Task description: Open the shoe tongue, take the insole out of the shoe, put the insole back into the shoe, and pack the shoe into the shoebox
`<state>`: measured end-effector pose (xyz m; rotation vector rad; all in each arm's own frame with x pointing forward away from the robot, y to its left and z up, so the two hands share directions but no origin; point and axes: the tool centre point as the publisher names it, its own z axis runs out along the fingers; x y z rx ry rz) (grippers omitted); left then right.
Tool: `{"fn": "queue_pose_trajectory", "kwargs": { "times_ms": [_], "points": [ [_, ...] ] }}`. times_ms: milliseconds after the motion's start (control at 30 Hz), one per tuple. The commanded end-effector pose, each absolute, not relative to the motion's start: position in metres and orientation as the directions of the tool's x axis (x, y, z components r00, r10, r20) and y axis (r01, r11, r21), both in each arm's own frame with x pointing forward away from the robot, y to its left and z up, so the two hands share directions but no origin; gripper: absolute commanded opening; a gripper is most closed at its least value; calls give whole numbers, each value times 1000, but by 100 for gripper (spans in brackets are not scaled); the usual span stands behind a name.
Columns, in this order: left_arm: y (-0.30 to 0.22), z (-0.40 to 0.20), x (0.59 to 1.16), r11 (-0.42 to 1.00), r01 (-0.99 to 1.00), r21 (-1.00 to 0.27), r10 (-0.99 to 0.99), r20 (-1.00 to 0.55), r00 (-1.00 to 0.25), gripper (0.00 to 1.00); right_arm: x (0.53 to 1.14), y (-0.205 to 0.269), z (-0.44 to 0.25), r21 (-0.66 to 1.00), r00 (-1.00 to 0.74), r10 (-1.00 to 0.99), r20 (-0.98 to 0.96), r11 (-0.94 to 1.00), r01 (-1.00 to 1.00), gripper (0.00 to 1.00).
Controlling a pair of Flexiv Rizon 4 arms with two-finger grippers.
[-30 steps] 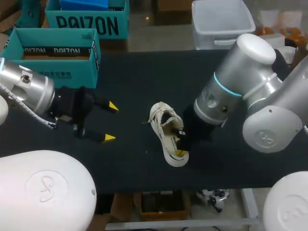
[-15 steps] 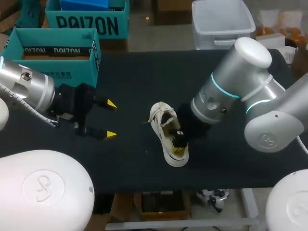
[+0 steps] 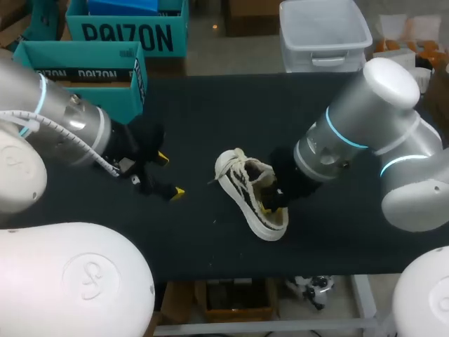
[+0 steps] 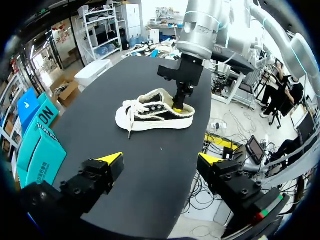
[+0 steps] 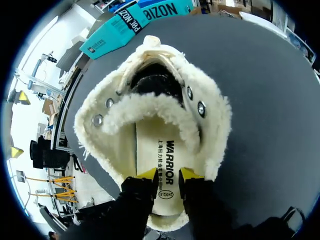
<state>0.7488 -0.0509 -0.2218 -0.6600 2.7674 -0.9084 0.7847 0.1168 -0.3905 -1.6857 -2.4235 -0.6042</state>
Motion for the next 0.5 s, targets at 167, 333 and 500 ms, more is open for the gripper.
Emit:
{"fn": "queue_pose_trajectory", "kwargs": {
  "times_ms": [167,333,500],
  "points": [
    [-57,-243,754,706,-553,-443,-584,79,-808,100,780,67,-334,748,-505,824,256,162,644,100],
    [-58,-251,744,674,-608,-420,-629,105,-770,100,784,55,-318,755,-597,750,285,208,622,100],
    [-64,-256,733,634,-649,-421,-663,138,-736,100,789,45,-308,761,-712,599,367,247,600,100]
  ]
}}
